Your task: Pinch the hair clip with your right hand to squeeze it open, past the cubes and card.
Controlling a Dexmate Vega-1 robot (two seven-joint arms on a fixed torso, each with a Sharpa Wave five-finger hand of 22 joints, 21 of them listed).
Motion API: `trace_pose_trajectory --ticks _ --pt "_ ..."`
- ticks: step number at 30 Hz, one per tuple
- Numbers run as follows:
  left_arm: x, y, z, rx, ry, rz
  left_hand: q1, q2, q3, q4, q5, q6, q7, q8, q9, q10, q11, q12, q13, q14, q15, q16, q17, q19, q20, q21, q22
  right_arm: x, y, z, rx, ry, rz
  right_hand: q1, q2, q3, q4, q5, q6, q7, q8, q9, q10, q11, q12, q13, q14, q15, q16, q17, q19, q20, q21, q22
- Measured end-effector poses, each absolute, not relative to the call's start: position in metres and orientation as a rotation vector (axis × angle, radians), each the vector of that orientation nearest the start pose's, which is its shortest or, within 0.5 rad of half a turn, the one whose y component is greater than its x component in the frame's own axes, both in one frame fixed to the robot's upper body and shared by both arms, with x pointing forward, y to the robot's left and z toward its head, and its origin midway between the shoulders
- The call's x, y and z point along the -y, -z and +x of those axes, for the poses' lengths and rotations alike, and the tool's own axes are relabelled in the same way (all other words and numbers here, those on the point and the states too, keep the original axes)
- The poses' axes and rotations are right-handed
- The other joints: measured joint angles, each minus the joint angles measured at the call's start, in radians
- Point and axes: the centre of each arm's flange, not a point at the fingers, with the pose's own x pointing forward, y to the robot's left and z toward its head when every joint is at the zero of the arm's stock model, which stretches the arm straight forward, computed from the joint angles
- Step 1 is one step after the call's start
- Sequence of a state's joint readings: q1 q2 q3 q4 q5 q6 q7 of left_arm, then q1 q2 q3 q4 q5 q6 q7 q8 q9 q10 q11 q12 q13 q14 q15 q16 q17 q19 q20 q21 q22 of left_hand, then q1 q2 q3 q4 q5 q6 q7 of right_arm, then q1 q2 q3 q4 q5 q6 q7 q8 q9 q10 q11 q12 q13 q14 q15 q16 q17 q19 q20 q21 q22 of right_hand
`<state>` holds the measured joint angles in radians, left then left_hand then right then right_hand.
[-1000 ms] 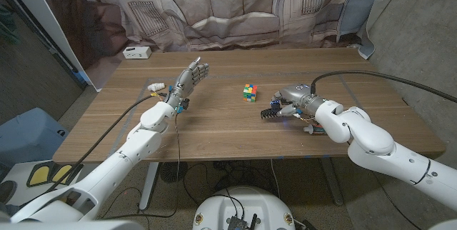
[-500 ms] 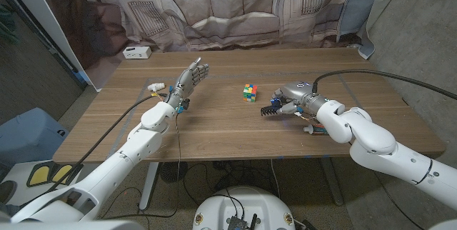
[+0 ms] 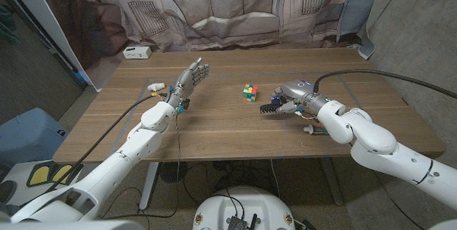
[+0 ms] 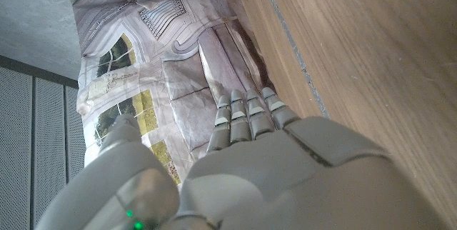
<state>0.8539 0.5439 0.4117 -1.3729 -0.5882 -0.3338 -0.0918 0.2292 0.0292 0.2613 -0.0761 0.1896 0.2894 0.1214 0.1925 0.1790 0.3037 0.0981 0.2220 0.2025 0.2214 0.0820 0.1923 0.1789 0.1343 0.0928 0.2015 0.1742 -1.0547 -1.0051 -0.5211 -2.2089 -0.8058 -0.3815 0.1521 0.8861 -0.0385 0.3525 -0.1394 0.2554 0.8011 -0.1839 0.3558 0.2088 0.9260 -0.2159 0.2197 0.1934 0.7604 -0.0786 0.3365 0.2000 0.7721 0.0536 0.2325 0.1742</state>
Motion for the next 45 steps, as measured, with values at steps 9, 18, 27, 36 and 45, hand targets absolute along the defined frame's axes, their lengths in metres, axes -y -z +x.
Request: trace_pose_trajectory --ticks 9,18,27,36,45 --pt "-0.2588 0.0167 0.6346 0.660 0.329 0.075 0.000 0.000 0.000 0.000 0.000 0.000 0.000 0.000 0.000 0.000 0.000 0.000 0.000 0.000 0.000 0.000 0.000 0.000 0.000 0.000 0.000 0.2024 0.0159 0.5020 0.634 0.003 -1.705 0.007 -0.011 -0.024 0.006 0.008 0.030 0.030 0.044 0.038 0.072 0.011 0.040 0.033 0.047 -0.013 0.016 0.028 0.013 -0.013 0.000 0.005" --pt "-0.2588 0.0175 0.6372 0.653 0.329 0.075 0.000 0.000 -0.004 -0.004 0.000 0.004 -0.004 0.000 0.000 0.000 0.000 0.000 0.000 0.000 0.000 0.000 0.000 0.000 0.000 0.000 0.000 0.2032 0.0156 0.5039 0.647 0.007 -1.690 0.006 -0.012 -0.034 0.004 0.023 0.072 0.072 0.096 0.071 0.123 0.001 0.069 0.060 0.081 -0.025 0.016 0.035 0.027 -0.016 0.000 0.005" --pt "-0.2587 0.0185 0.6384 0.649 0.328 0.073 0.000 0.000 -0.004 -0.004 0.000 0.004 -0.004 0.000 0.000 0.000 0.000 0.001 0.000 0.000 0.000 0.000 0.000 0.000 0.000 0.000 0.000 0.2036 0.0145 0.5046 0.668 0.016 -1.677 0.007 -0.011 -0.039 -0.001 0.030 0.080 0.080 0.147 0.107 0.164 0.007 0.100 0.089 0.123 -0.037 0.031 0.054 0.032 -0.021 -0.003 0.005" --pt "-0.2590 0.0200 0.6393 0.645 0.327 0.070 -0.004 0.004 -0.004 -0.004 0.000 0.004 -0.004 0.000 0.000 0.000 0.000 0.001 0.000 0.000 0.000 0.000 0.000 0.000 0.000 0.000 0.000 0.2037 0.0131 0.5044 0.683 0.016 -1.665 0.018 -0.022 -0.044 -0.005 0.038 0.086 0.086 0.186 0.128 0.196 0.014 0.123 0.107 0.159 -0.048 0.035 0.066 0.032 -0.021 -0.008 0.005" --pt "-0.2593 0.0218 0.6398 0.642 0.326 0.068 -0.004 0.004 -0.001 -0.007 0.000 0.009 0.002 0.000 0.000 0.000 0.000 -0.002 0.000 0.000 0.000 0.000 0.000 0.000 0.000 0.000 0.000 0.2031 0.0123 0.5038 0.696 0.012 -1.658 0.032 -0.037 -0.065 -0.007 0.038 0.118 0.089 0.213 0.129 0.247 0.040 0.184 0.161 0.230 -0.070 0.075 0.107 0.020 -0.025 -0.016 0.005"
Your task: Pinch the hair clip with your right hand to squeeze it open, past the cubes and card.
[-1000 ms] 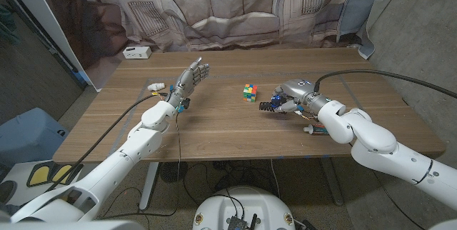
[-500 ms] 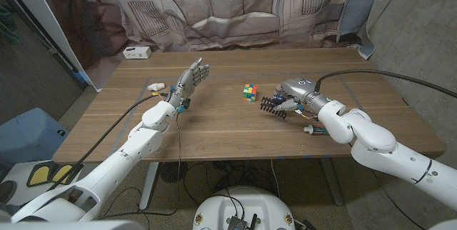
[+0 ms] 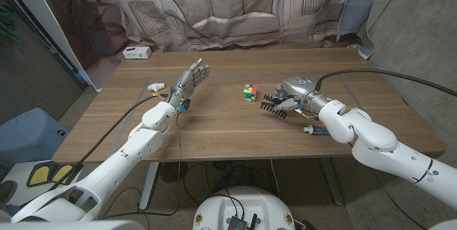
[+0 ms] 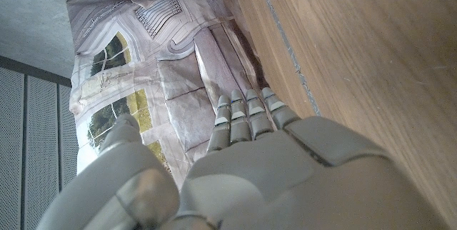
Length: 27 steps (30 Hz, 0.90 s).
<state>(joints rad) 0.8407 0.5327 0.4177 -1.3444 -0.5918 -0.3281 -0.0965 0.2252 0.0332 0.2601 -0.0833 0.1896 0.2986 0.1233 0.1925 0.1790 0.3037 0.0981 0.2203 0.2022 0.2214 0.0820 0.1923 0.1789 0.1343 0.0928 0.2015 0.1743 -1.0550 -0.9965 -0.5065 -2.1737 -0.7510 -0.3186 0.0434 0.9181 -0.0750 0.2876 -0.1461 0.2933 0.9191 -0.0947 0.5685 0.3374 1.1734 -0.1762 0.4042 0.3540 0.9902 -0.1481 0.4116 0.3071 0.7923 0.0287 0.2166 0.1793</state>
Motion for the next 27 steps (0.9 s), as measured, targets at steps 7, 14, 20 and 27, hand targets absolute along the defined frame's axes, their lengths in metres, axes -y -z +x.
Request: trace_pose_trajectory --ticks 7,14,20,27 --pt "-0.2596 0.0224 0.6400 0.641 0.325 0.065 0.000 0.000 0.000 0.000 0.000 0.000 0.000 0.000 0.000 0.000 0.000 -0.002 0.000 0.000 0.000 0.000 0.000 0.000 0.000 0.000 0.000 0.2044 0.0105 0.5040 0.706 0.014 -1.649 0.016 -0.016 -0.021 -0.003 0.007 0.019 -0.005 0.017 0.008 0.020 0.003 0.069 0.032 0.039 -0.018 0.010 0.034 -0.012 -0.009 -0.008 0.000" --pt "-0.2596 0.0225 0.6400 0.640 0.325 0.065 0.000 0.000 0.000 0.000 0.000 0.000 0.000 0.000 0.000 0.000 0.000 -0.002 0.000 0.000 0.000 0.000 0.000 0.000 0.000 0.000 0.000 0.2039 0.0098 0.5040 0.710 0.013 -1.644 0.021 -0.021 -0.032 0.003 0.007 0.019 -0.005 0.035 0.020 0.016 -0.001 0.106 0.032 0.048 -0.023 -0.001 0.044 -0.019 -0.005 -0.008 0.000" --pt "-0.2598 0.0224 0.6400 0.641 0.324 0.066 0.000 0.000 0.000 0.000 0.000 0.000 0.000 0.000 0.000 0.000 0.000 -0.002 0.000 0.000 0.000 0.000 0.000 0.000 0.000 0.000 0.000 0.2034 0.0085 0.5041 0.712 0.013 -1.642 0.021 -0.021 -0.039 0.007 0.014 0.011 -0.013 0.050 0.023 0.011 -0.006 0.133 0.032 0.059 -0.027 -0.015 0.048 -0.023 -0.002 -0.008 0.000" --pt "-0.2595 0.0196 0.6401 0.643 0.326 0.070 0.005 0.005 0.000 0.000 0.000 0.000 0.000 0.000 0.000 0.000 0.000 -0.002 0.000 0.000 0.000 0.000 0.000 0.000 0.000 0.000 0.000 0.2032 0.0096 0.5050 0.701 0.006 -1.644 0.021 -0.021 -0.045 0.010 0.015 0.011 -0.013 0.061 0.027 0.005 -0.012 0.148 0.032 0.066 -0.031 -0.031 0.053 -0.035 -0.002 -0.010 0.000"
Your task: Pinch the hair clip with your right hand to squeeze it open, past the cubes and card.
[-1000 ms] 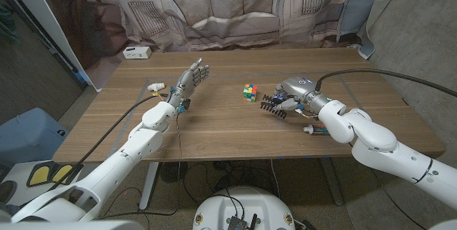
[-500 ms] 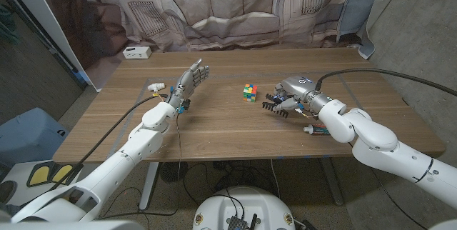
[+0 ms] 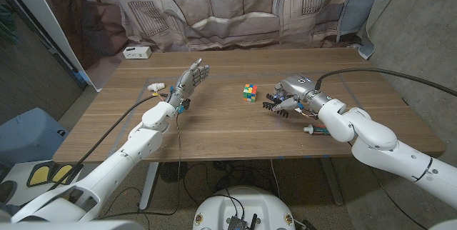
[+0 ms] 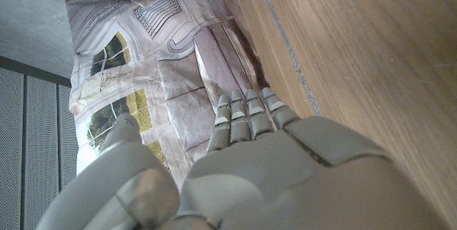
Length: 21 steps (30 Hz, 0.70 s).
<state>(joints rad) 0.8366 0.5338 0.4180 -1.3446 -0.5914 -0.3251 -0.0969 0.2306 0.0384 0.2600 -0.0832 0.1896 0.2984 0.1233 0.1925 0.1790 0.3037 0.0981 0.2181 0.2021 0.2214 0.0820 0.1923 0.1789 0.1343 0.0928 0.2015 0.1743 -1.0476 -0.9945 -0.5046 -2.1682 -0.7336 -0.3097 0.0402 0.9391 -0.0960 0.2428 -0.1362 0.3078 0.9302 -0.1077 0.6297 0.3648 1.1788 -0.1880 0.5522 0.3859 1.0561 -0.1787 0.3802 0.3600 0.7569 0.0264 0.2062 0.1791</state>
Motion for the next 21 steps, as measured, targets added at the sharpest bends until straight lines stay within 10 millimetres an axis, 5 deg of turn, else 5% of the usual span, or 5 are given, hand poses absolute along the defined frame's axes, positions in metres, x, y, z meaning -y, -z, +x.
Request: trace_pose_trajectory --ticks 14,16,21 --pt "-0.2560 0.0161 0.6427 0.643 0.338 0.077 0.000 0.000 0.002 -0.002 0.000 0.000 0.000 0.000 0.000 0.000 0.000 0.000 0.000 0.000 0.000 0.000 0.000 0.000 0.000 0.000 0.000 0.2050 0.0108 0.5044 0.686 0.022 -1.644 0.004 -0.004 -0.018 0.012 0.000 -0.014 -0.014 0.005 -0.008 -0.024 -0.023 0.009 0.002 0.000 0.000 -0.036 0.005 -0.023 0.022 -0.007 -0.001" --pt "-0.2560 0.0165 0.6431 0.642 0.339 0.077 0.000 0.000 0.002 -0.002 0.000 0.000 0.000 0.000 0.000 0.000 0.000 0.000 0.000 0.000 0.000 0.000 0.000 0.000 0.000 0.000 0.000 0.2047 0.0113 0.5036 0.686 0.024 -1.643 0.003 -0.003 -0.020 0.013 0.000 -0.018 -0.018 0.005 -0.012 -0.033 -0.021 -0.004 0.144 -0.007 0.002 -0.043 0.005 -0.023 0.022 -0.006 -0.003" --pt "-0.2556 0.0167 0.6439 0.640 0.341 0.077 0.000 0.000 0.002 -0.002 0.000 0.000 0.000 0.000 0.000 0.000 0.000 0.001 0.000 0.000 0.000 0.000 0.000 0.000 0.000 0.000 0.000 0.2055 0.0111 0.5021 0.687 0.032 -1.643 -0.012 0.012 -0.029 0.024 0.000 -0.030 -0.030 -0.004 -0.026 -0.054 -0.021 -0.030 0.179 -0.028 0.009 -0.063 0.005 -0.034 0.033 -0.006 -0.003"
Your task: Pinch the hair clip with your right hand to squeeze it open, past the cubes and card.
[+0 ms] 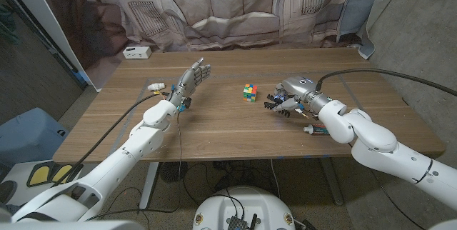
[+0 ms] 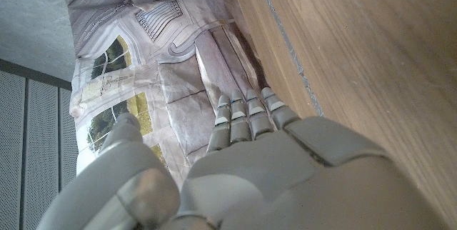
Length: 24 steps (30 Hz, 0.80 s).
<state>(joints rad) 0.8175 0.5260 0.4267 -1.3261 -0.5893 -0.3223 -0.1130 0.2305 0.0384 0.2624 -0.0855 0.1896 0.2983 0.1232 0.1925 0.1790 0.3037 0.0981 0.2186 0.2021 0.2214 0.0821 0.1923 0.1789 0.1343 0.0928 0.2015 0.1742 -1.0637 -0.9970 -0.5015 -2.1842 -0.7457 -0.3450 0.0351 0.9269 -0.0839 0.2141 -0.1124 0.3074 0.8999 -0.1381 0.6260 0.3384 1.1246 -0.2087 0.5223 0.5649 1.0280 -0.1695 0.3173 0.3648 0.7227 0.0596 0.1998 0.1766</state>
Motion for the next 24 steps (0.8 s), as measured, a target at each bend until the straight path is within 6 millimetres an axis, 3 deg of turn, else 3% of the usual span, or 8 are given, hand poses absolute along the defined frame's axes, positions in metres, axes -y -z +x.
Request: trace_pose_trajectory --ticks 15,17,18,24 --pt "-0.2541 0.0187 0.6460 0.636 0.344 0.073 0.000 0.000 0.000 -0.009 0.000 0.000 0.000 0.000 0.000 0.000 0.000 0.000 0.000 0.000 0.000 0.000 0.000 0.000 0.000 0.000 0.000 0.2089 0.0110 0.4997 0.682 0.052 -1.639 -0.018 0.018 -0.002 0.009 -0.009 -0.018 -0.018 -0.030 -0.031 -0.053 -0.004 -0.054 -0.057 -0.033 0.017 -0.029 0.013 -0.012 0.012 0.000 0.000" --pt "-0.2539 0.0186 0.6462 0.635 0.345 0.073 0.000 0.000 0.000 -0.009 0.000 0.000 0.000 0.000 0.000 0.000 0.000 0.000 0.000 0.000 0.000 0.000 0.000 0.000 0.000 0.000 0.000 0.2095 0.0111 0.4997 0.681 0.055 -1.638 -0.022 0.024 -0.004 0.011 -0.013 -0.023 -0.023 -0.035 -0.032 -0.058 0.000 -0.060 -0.064 -0.039 0.018 -0.030 0.014 -0.016 0.016 0.000 0.000" --pt "-0.2539 0.0186 0.6463 0.635 0.345 0.073 0.000 0.000 0.000 -0.009 -0.002 0.000 0.000 0.000 0.000 0.000 0.000 0.000 0.000 0.000 0.000 0.000 0.000 0.000 0.000 0.000 0.000 0.2099 0.0115 0.4995 0.679 0.057 -1.637 -0.002 0.046 -0.006 0.013 -0.014 -0.023 -0.023 -0.036 -0.038 -0.060 0.001 -0.065 -0.067 -0.039 0.018 -0.030 0.014 -0.018 0.018 0.000 0.000" --pt "-0.2533 0.0190 0.6471 0.634 0.346 0.072 0.000 0.000 0.000 -0.009 -0.005 0.000 0.000 0.000 0.000 0.000 0.000 0.000 0.000 0.000 0.000 0.000 0.000 0.000 0.000 0.000 0.000 0.2109 0.0123 0.4989 0.674 0.061 -1.636 -0.002 0.052 -0.006 0.013 -0.020 -0.033 -0.032 -0.054 -0.046 -0.092 0.002 -0.087 -0.081 -0.056 0.022 -0.037 0.018 -0.017 0.018 0.000 0.000"
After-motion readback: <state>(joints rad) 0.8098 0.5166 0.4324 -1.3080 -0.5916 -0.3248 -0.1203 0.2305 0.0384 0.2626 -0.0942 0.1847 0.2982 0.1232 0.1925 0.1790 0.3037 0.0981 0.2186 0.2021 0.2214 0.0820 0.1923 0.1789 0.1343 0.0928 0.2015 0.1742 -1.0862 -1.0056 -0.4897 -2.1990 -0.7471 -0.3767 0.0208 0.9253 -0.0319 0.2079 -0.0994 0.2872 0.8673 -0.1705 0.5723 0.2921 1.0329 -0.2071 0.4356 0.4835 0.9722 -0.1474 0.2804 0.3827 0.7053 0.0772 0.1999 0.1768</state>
